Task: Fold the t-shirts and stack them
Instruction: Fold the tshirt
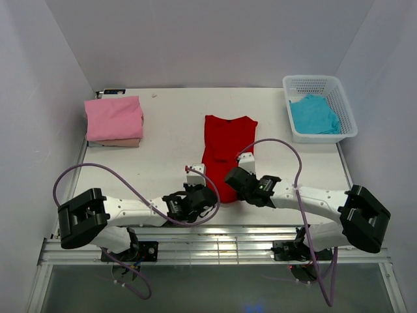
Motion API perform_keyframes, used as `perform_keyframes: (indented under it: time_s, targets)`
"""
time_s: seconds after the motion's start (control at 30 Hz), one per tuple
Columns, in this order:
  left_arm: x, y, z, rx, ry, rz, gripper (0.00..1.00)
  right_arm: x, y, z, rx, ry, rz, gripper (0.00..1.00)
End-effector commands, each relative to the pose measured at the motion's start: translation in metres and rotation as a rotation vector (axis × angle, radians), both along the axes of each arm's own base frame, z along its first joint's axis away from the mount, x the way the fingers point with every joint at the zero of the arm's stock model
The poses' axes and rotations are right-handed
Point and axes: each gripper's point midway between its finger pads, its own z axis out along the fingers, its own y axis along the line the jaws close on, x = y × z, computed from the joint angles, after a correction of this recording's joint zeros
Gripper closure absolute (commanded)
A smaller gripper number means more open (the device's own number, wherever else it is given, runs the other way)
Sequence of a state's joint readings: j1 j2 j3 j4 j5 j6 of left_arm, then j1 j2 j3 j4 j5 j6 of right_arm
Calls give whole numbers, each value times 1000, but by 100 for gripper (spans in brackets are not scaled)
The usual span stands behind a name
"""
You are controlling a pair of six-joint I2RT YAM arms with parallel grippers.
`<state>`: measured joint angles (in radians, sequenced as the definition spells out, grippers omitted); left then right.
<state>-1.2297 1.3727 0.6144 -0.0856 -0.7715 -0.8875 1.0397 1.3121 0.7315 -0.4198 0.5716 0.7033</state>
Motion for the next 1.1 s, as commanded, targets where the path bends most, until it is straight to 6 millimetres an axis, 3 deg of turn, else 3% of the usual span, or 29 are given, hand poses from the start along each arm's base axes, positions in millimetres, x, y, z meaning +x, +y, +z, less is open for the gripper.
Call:
perform_keyframes:
  time_s: [0.0,0.37,0.53,0.67,0.83,0.93,1.07]
  targets:
    - [24,-3,27,5,-88,-1,100,28,-2,20,-73,-98,-50,92]
    - [90,-9,60,-3,-193,0,100,82,-10,50,-124,-180,-134,92]
    - [117,-25,77,-21,-236,-21,100,108,-13,64,-94,-205,-148,92]
    - [115,-30,78,-31,-233,-51,100,113,-9,75,-87,-214,-119,92]
    - [99,-15,68,-78,-202,-35,100,102,-12,62,-70,-192,-101,92]
    - [98,-6,73,-74,-228,-25,100,104,-11,63,-53,-208,-106,92]
    - [103,-10,86,-71,-258,-29,100,110,-10,69,-61,-231,-125,92]
